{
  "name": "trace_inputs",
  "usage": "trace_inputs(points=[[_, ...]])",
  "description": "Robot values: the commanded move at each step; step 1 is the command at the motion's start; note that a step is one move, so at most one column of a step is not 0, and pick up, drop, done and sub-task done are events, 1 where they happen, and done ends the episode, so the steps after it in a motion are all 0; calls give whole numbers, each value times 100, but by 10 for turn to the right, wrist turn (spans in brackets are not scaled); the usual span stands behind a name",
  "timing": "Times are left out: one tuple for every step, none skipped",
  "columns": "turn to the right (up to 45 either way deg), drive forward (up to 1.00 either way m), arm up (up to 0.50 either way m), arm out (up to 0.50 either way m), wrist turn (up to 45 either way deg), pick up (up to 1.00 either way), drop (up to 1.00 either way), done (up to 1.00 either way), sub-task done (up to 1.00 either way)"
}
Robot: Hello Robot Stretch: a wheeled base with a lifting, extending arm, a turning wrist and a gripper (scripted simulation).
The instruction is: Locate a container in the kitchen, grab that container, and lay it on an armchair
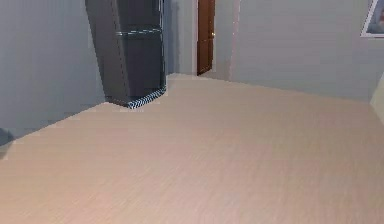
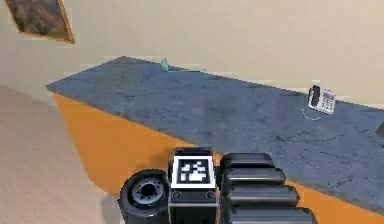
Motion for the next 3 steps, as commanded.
trace_inputs(points=[[0, 100, 0, 0, 0, 0, 0, 0, 0], [30, 0, 0, 0, 0, 0, 0, 0, 0], [0, 100, 0, 0, 0, 0, 0, 0, 0]])
